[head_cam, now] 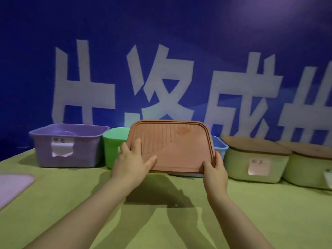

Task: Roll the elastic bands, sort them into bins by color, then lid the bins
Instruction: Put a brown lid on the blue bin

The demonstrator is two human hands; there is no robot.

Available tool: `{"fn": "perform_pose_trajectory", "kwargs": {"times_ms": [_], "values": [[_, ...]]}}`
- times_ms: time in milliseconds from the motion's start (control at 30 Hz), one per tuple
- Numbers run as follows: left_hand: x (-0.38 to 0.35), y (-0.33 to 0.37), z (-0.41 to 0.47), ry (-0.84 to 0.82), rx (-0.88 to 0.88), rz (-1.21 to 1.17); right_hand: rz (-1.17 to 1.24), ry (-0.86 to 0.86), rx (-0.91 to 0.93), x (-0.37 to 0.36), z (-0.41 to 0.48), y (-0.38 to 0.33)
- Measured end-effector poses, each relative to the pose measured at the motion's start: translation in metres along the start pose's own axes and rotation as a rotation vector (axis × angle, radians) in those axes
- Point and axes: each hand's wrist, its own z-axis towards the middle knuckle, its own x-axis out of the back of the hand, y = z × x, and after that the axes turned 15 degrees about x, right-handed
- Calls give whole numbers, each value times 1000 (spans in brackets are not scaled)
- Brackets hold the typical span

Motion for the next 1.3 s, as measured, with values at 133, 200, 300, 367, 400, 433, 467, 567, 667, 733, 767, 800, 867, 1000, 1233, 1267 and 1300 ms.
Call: {"fn": "perform_pose_trajectory", "kwargs": {"times_ms": [133,200,300,367,400,433,467,567,667,733,767,800,867,1000,1233,1267,1300], "values": [[-28,61,1,-63,-98,3,-54,18,-45,45,36,32],[-39,84,3,-73,-143,9,-59,21,-40,63,53,42],[-52,110,8,-97,-203,31,-77,59,-31,83,79,52],[-60,120,13,-125,-224,50,-110,66,-31,92,95,59],[-65,124,17,-133,-229,59,-124,62,-34,95,102,60],[-68,127,20,-132,-232,67,-138,53,-37,97,109,63],[-73,129,25,-124,-236,78,-159,39,-43,98,115,66],[-81,134,39,-68,-242,139,-235,-26,-49,95,131,73],[-89,136,57,-66,-240,151,-259,-89,-47,90,144,77],[-94,134,67,-100,-244,151,-260,-129,-37,87,150,79],[-96,132,70,-119,-249,150,-277,-149,-29,85,153,80],[-97,130,73,-134,-254,144,-305,-174,-27,83,155,81],[-100,125,78,-159,-248,104,-371,-224,-27,78,160,83],[-108,117,88,-133,-235,50,-455,-286,-11,69,166,83],[-113,119,95,-86,-238,208,-684,-319,21,58,176,84],[-114,120,96,-83,-237,237,-713,-329,25,56,177,84],[-115,120,98,-81,-236,263,-745,-341,28,55,178,84]]}}
